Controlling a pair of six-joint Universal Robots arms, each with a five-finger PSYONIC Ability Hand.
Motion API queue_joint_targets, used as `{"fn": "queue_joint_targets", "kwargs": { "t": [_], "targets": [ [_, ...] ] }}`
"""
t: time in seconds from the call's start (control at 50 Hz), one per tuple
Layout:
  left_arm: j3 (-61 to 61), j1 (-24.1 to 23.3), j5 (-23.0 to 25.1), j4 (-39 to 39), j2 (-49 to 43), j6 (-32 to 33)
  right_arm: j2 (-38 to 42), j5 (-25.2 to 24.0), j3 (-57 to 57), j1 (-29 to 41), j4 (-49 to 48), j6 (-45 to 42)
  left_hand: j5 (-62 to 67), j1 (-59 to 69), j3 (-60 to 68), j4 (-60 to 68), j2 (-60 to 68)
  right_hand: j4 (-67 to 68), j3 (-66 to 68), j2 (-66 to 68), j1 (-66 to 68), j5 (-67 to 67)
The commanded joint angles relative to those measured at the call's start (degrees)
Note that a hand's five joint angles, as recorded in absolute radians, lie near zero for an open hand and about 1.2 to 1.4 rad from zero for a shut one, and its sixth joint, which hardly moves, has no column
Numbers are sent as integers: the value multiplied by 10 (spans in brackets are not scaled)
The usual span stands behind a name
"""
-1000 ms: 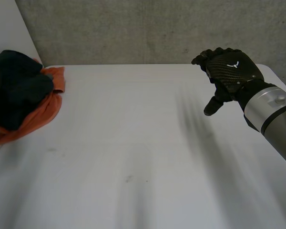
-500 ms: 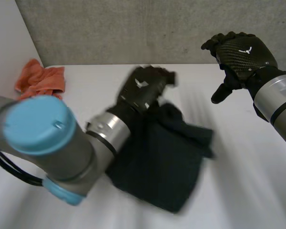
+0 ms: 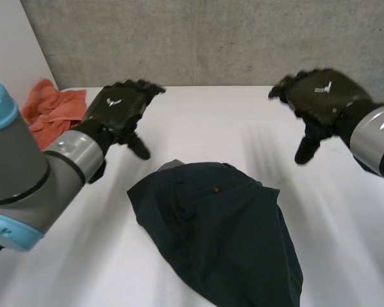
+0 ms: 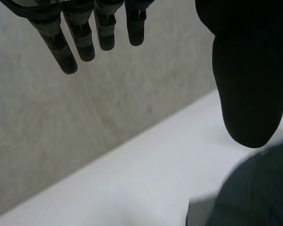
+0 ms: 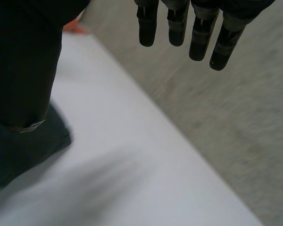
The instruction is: Fold the laundry.
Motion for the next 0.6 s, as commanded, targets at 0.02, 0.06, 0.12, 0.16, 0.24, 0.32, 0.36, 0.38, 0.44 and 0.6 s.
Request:
{"fn": "queue_joint_targets", "kwargs": {
  "t": [0.02,0.06,0.12,0.16,0.24,0.32,0.36,0.38,0.44,0.6],
  "targets": [
    [-13,25,12,-95,-22,122,39,-22,22,0,63,-53,-17,-1,-10,-7,-7,-31,-19,-25,-11,-37],
    [-21,29,21,-113,-47,159,41,-24,35,-4,58,-54,-7,9,0,3,3,-31,-19,-25,-11,-37],
    [-38,31,34,-116,-63,191,43,-25,53,-7,38,-55,24,39,31,34,34,-31,-19,-25,-11,-37],
    [-46,33,40,-115,-69,201,44,-25,64,-7,25,-55,46,61,52,56,55,-31,-19,-25,-11,-37],
    [-57,40,65,-94,-80,209,43,-25,88,-7,-1,-56,62,78,69,72,72,-31,-19,-25,-11,-37],
    [-61,36,74,-58,-108,209,44,-25,97,-7,-10,-55,109,125,116,119,119,-31,-19,-25,-11,-37],
    [-60,34,74,-42,-119,210,44,-25,102,-8,-12,-55,131,147,138,141,141,-31,-19,-25,-11,-37],
    [-60,32,74,-27,-127,210,44,-25,107,-8,-16,-56,176,192,183,186,186,-31,-19,-25,-11,-37],
    [-60,29,74,-9,-132,210,44,-24,113,-7,-24,-56,239,254,246,249,249,-31,-19,-25,-11,-37],
    [-37,21,67,15,-178,211,45,-23,123,-9,-36,-56,590,605,597,600,600,-31,-19,-25,-11,-37]
  ]
}}
